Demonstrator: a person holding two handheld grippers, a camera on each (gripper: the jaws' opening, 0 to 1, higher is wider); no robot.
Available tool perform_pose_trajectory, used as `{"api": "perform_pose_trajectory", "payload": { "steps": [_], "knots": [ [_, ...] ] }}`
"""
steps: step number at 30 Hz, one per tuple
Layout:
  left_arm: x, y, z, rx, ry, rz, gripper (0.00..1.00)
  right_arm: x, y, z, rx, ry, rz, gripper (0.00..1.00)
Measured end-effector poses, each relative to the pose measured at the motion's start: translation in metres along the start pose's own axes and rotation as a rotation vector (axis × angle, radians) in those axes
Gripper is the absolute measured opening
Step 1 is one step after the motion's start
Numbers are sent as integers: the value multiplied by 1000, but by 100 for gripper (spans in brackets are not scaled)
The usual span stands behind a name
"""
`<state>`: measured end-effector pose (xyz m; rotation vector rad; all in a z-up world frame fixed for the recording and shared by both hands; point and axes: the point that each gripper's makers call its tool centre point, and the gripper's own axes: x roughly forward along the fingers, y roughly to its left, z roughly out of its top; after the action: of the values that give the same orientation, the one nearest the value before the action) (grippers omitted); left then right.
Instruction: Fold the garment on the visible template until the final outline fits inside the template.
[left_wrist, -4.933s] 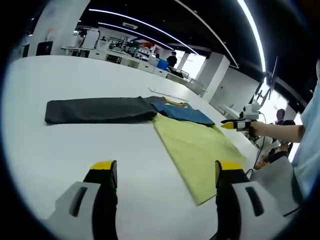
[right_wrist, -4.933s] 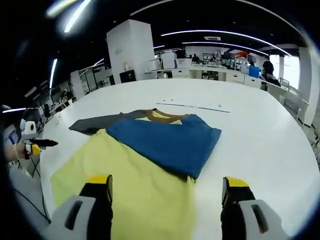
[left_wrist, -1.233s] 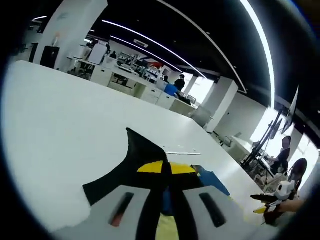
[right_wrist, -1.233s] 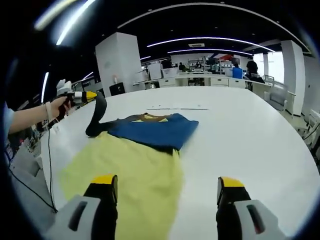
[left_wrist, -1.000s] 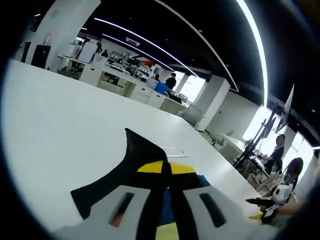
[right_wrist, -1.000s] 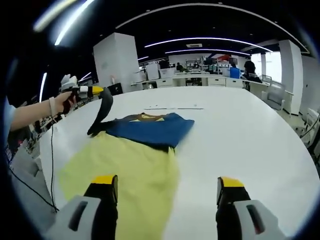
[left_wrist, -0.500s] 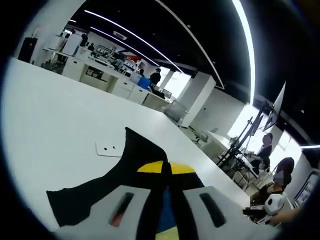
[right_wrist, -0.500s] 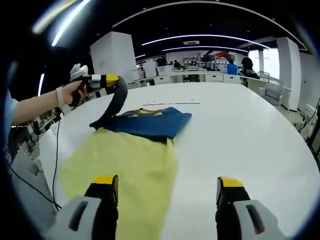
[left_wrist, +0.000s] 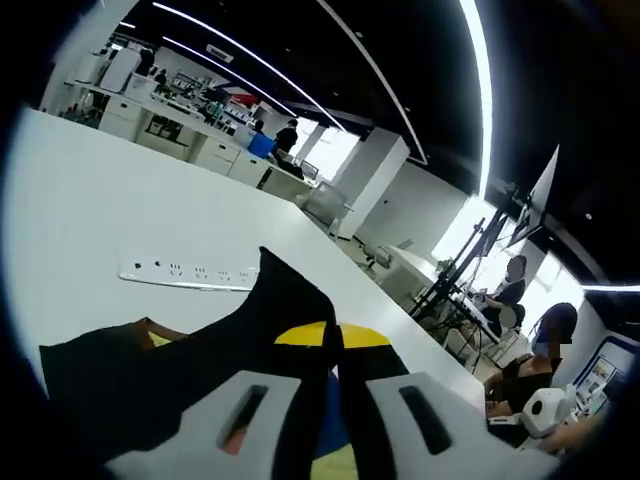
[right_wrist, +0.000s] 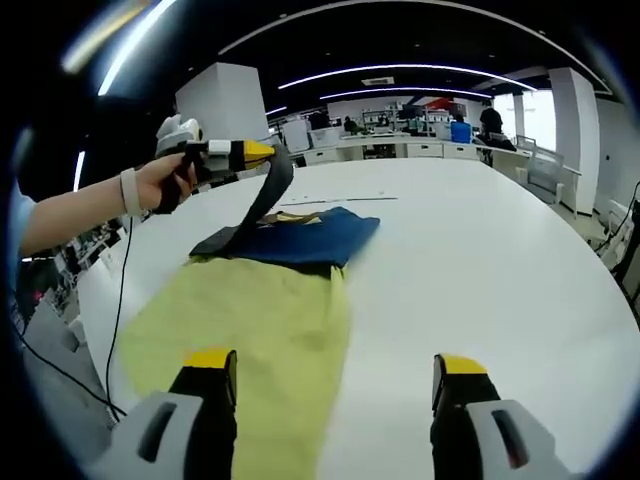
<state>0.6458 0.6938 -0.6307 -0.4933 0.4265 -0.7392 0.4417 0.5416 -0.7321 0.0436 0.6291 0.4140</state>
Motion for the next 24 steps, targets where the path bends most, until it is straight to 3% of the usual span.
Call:
{"api": "perform_pose_trajectory", "payload": {
  "steps": [10, 13, 24],
  "knots": [
    [15, -17, -57, 28, 135, -73, 0, 1, -2, -6, 26, 9, 0, 80],
    [17, -21, -82, 71, 207, -87, 0, 2, -1, -8, 23, 14, 2, 80],
    [29, -23, -118, 35, 265, -95, 0, 4, 2, -15, 31, 31, 10, 79]
  ]
}}
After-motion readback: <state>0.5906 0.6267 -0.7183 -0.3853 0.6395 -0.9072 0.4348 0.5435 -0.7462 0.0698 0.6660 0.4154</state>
